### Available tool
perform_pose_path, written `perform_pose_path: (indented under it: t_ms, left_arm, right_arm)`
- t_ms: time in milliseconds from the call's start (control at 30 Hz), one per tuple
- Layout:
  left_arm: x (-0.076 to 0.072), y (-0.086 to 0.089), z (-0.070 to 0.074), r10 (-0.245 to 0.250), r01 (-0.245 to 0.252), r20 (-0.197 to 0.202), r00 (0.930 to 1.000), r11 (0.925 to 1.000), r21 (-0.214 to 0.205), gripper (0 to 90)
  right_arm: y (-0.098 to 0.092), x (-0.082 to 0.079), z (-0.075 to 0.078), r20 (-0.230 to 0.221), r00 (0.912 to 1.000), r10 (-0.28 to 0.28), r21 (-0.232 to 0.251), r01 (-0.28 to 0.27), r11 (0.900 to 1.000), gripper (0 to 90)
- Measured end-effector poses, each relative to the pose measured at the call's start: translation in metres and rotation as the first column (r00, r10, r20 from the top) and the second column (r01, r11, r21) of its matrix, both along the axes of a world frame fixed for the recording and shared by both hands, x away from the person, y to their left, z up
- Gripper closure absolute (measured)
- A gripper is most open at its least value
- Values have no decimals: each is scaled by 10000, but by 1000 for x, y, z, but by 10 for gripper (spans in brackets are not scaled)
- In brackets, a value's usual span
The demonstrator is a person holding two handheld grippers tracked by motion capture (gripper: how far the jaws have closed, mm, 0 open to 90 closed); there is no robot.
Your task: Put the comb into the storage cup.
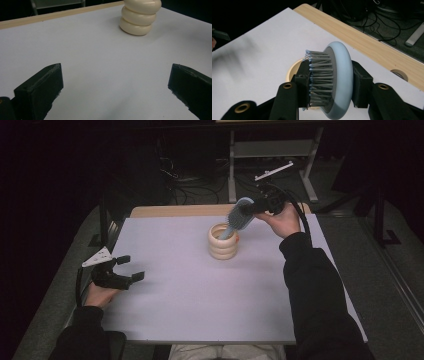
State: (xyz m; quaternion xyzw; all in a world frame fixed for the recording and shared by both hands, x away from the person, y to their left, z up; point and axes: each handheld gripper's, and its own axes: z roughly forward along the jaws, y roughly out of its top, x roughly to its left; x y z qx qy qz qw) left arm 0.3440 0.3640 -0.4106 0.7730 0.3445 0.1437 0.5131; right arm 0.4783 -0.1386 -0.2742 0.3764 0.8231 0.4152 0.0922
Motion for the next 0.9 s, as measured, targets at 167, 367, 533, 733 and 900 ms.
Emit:
perform_pose_path:
  t_ms: [167, 367, 533, 733, 900]
  left_arm:
    - [1, -1, -3, -72, 75, -207, 9998, 9999, 119, 0]
    - [0, -3, -3, -174, 177, -180, 9997, 9997, 185, 0]
    - [0, -5, -4, -282, 286, -223, 9994, 9994, 211, 0]
    - [0, -5, -3, -276, 280, -211, 9994, 9995, 163, 0]
    - [0, -5, -3, -266, 269, -186, 9995, 9995, 151, 0]
  right_arm:
    - [2, 1, -5, -87, 10000, 27, 136, -26, 9999, 566]
    - [5, 5, -10, -208, 9998, 48, 119, -45, 9999, 565]
    - [8, 8, -14, -327, 9995, 46, 136, -41, 9999, 564]
    - [13, 11, -20, -506, 9987, 98, 398, -78, 9992, 561]
    - [12, 13, -20, -646, 9979, -31, 521, 64, 9986, 553]
